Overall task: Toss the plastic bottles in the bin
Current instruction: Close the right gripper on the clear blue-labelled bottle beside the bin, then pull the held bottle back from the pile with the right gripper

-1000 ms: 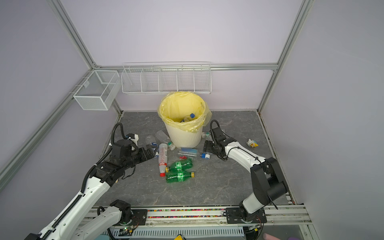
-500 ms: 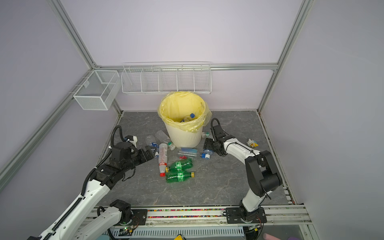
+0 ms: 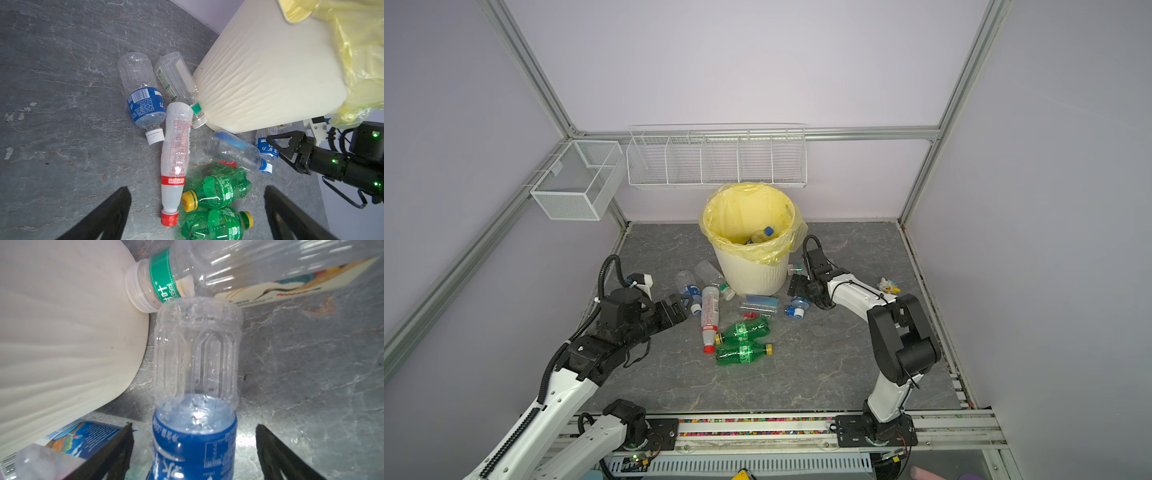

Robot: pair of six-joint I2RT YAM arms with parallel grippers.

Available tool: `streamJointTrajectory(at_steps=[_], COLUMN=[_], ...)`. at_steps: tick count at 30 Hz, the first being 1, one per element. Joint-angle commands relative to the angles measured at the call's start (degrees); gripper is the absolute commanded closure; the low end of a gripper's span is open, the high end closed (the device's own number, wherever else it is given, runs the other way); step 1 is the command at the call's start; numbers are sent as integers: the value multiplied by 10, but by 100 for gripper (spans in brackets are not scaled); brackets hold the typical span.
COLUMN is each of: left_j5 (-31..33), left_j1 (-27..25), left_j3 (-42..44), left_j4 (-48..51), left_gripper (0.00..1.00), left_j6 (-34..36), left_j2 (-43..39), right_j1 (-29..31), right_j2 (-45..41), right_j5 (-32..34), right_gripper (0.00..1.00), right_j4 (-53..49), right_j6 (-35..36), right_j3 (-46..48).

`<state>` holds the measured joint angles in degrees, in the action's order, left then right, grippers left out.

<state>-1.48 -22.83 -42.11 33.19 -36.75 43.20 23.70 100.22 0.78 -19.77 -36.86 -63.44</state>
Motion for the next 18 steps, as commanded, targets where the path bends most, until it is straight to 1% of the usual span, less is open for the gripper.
streamJointTrajectory(at_steps=[1, 2, 7, 11, 16, 18], left_j5=[21, 24, 29, 36, 33, 31], left_j1=[4, 4, 4, 3, 4, 3], left_j3=[5, 7, 11, 20, 23, 21], left_j4=[33, 38, 57, 59, 45, 40], left_gripper=[0, 0, 0, 0, 0, 0], left_j6=[10, 10, 10, 10, 9, 8], left_j2=[-24, -28, -45, -54, -46, -39], right_j1=[-2, -2, -2, -2, -2, -2], right_j2=[11, 11, 14, 25, 27, 26], right_j5=[3, 5, 10, 11, 13, 12], right_gripper=[1, 1, 9, 19, 25, 29], right_j4=[7, 9, 11, 7, 5, 5], right_j6=[-7, -8, -7, -4, -2, -1], right_j3=[-7, -6, -5, -15, -12, -11])
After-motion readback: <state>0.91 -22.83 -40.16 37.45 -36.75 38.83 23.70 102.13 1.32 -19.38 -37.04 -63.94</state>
